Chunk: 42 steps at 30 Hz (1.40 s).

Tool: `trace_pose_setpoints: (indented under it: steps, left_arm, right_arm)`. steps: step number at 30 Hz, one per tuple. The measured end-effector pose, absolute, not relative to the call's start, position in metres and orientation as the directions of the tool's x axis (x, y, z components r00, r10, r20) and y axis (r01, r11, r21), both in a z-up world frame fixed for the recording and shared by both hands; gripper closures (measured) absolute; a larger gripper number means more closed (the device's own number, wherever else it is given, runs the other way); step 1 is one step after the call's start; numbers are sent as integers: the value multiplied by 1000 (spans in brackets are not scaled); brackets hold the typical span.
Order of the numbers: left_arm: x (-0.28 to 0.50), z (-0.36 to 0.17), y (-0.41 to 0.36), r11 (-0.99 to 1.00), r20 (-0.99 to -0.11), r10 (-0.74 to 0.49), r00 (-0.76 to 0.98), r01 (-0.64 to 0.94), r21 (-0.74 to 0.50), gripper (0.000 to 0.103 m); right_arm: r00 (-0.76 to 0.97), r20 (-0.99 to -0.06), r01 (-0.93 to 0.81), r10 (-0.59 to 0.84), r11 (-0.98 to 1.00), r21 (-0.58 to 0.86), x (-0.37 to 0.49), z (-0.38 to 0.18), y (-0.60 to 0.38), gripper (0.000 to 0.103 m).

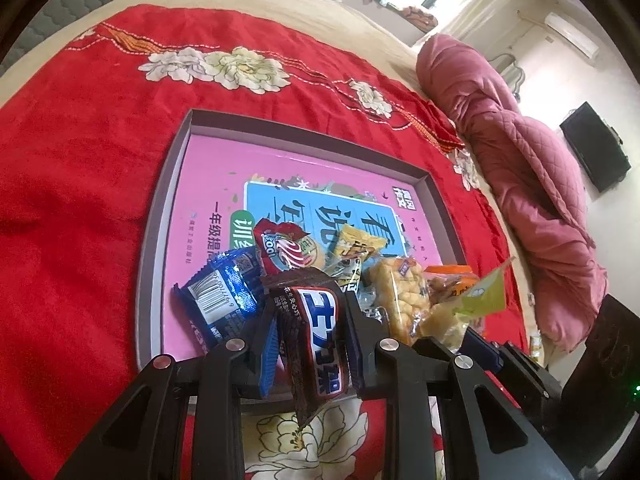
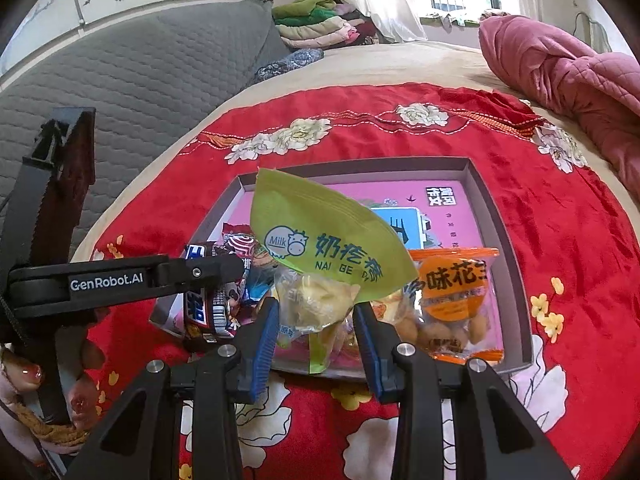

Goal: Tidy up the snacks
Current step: 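Carry the Snickers bar with the left tool into the tray while the right tool carries the green bag there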

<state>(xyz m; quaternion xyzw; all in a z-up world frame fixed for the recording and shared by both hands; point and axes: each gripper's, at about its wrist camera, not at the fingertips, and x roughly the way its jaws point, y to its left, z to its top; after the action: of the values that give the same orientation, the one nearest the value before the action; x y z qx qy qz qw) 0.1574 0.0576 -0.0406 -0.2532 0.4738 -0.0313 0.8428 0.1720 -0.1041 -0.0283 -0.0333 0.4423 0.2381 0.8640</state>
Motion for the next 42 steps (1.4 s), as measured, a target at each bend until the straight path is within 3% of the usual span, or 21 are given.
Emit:
trace_pose_setpoints:
  steps: [42]
  left_arm:
    - [157, -42, 60, 867, -784, -298, 544, -188, -461, 73]
  right_arm:
    - [495, -801, -394, 337, 908, 139, 185, -32, -98, 58]
